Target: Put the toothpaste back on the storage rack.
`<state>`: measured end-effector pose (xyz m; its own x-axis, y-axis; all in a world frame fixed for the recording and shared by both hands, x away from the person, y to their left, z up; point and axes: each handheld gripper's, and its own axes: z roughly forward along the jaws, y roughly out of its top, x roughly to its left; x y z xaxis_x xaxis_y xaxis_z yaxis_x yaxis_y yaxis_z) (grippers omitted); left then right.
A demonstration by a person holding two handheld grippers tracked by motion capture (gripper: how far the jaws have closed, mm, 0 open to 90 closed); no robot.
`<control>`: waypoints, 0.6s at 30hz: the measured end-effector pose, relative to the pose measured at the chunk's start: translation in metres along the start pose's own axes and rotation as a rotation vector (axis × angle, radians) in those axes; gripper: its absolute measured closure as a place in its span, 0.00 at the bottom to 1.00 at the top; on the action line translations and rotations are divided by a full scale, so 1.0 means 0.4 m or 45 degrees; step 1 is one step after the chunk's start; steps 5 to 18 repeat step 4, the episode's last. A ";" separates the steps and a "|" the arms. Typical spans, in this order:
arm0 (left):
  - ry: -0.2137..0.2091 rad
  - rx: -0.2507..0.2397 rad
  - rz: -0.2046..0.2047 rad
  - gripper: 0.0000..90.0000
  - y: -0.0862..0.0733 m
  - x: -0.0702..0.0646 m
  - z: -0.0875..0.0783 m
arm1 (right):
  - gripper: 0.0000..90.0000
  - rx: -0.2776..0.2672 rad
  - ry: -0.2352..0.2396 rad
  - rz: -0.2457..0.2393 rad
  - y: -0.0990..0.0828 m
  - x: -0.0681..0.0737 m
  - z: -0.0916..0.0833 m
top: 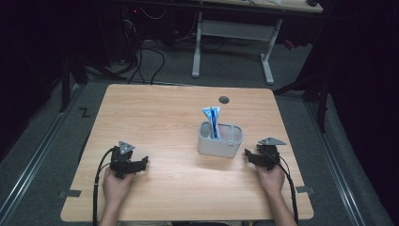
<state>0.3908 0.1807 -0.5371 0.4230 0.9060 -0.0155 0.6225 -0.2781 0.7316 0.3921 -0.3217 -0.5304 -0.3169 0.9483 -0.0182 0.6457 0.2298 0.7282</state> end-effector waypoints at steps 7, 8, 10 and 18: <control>0.001 0.001 0.001 0.21 0.000 0.000 0.000 | 0.44 0.000 -0.001 0.000 0.000 0.000 0.000; 0.001 0.001 0.001 0.21 0.000 0.000 0.000 | 0.44 0.000 -0.001 0.000 0.000 0.000 0.000; 0.001 0.001 0.001 0.21 0.000 0.000 0.000 | 0.44 0.000 -0.001 0.000 0.000 0.000 0.000; 0.001 0.001 0.001 0.21 0.000 0.000 0.000 | 0.44 0.000 -0.001 0.000 0.000 0.000 0.000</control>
